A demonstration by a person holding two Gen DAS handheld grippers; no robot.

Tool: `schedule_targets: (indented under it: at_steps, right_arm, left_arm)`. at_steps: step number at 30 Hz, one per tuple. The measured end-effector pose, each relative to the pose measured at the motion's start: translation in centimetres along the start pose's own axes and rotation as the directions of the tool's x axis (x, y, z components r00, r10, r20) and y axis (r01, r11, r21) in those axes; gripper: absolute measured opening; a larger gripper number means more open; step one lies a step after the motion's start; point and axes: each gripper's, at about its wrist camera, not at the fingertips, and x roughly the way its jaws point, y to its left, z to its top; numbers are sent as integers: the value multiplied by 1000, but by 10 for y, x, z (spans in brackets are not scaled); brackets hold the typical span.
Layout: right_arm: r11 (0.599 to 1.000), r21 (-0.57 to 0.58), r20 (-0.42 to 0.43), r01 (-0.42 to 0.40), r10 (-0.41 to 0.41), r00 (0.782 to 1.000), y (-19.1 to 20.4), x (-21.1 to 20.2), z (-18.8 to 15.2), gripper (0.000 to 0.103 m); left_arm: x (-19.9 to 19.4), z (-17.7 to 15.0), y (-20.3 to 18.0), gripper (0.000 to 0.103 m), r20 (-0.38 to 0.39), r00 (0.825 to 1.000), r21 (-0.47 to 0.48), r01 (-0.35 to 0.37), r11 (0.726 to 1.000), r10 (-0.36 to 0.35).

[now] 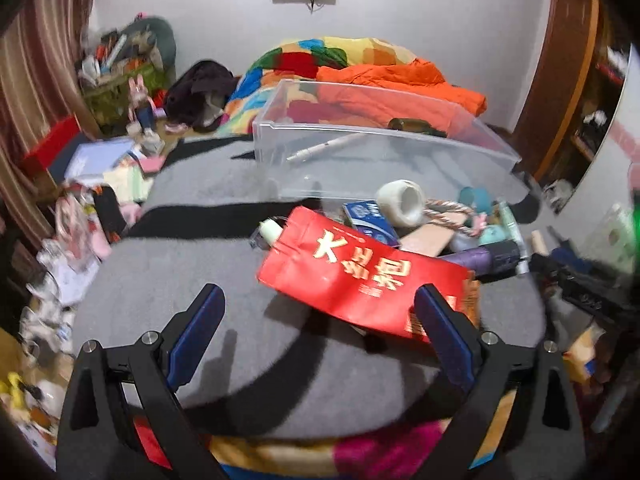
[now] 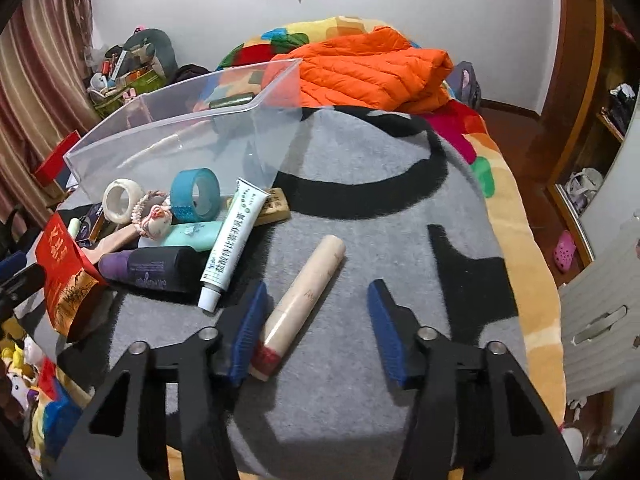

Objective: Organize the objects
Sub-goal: 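Grasp the beige tube with right tool while left tool lifts red package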

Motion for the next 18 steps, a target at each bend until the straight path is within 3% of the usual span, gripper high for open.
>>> schedule_targets:
  at_steps: [5, 11, 15, 18]
  right_arm:
    - [1000, 13, 7, 2, -2, 1000, -3, -2, 0, 30]
    - [1000, -14, 28, 14, -14, 1000, 0, -4, -4, 17]
    - [1000, -21, 38, 14, -13, 999, -1, -6, -7, 16]
    - [999, -27, 47, 17, -15, 999, 0, -7, -9, 16]
  left_arm:
    - [-5, -5, -12, 97, -15, 998, -40, 55, 998, -56]
    - [20, 4, -33, 97, -85, 992, -78, 85, 993, -92]
    - [30, 15, -39, 97, -65, 998, -121, -3, 993, -4]
    - [39, 15, -42, 97, -77, 997, -139, -29, 990, 19]
